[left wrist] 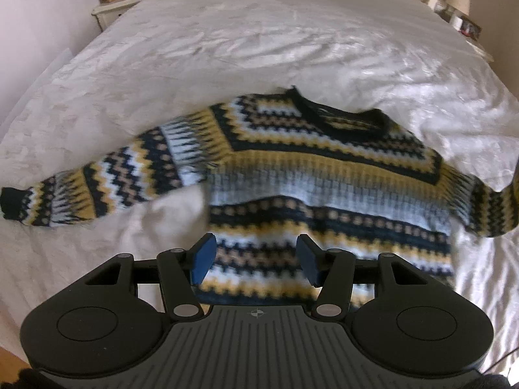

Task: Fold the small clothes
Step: 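Lift the cuff with the right tool and fold the sleeve across the sweater body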

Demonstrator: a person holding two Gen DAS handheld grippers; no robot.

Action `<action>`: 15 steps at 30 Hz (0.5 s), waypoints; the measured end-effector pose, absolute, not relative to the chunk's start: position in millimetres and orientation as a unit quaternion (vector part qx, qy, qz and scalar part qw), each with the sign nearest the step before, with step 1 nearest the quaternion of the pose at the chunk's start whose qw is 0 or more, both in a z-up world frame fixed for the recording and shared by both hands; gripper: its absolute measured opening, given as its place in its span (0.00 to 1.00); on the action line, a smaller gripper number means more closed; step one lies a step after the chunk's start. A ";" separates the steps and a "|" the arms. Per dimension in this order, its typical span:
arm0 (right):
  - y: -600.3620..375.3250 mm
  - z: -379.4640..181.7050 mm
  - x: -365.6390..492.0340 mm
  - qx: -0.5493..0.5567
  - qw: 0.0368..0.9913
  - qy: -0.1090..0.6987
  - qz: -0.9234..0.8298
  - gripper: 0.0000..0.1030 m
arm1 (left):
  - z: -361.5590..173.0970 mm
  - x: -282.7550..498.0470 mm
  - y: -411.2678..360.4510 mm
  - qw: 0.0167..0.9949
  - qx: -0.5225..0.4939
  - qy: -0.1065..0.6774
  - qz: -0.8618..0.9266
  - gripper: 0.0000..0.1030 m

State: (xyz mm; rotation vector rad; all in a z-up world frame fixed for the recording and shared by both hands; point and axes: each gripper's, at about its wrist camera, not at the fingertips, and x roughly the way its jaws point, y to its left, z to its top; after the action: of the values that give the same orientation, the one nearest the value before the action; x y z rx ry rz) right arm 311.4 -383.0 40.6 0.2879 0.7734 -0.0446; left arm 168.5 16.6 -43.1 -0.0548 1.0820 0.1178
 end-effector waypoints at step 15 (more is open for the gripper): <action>-76.0 -64.1 353.2 0.146 0.861 0.455 0.176 0.10 | -54.6 173.0 126.8 0.850 -0.010 0.520 0.085 0.52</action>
State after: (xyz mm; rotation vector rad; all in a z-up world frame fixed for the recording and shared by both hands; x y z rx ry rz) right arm 353.2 -76.0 -64.1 0.3072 0.9539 0.3701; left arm 173.0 126.8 -54.6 -0.0207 1.0945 0.1789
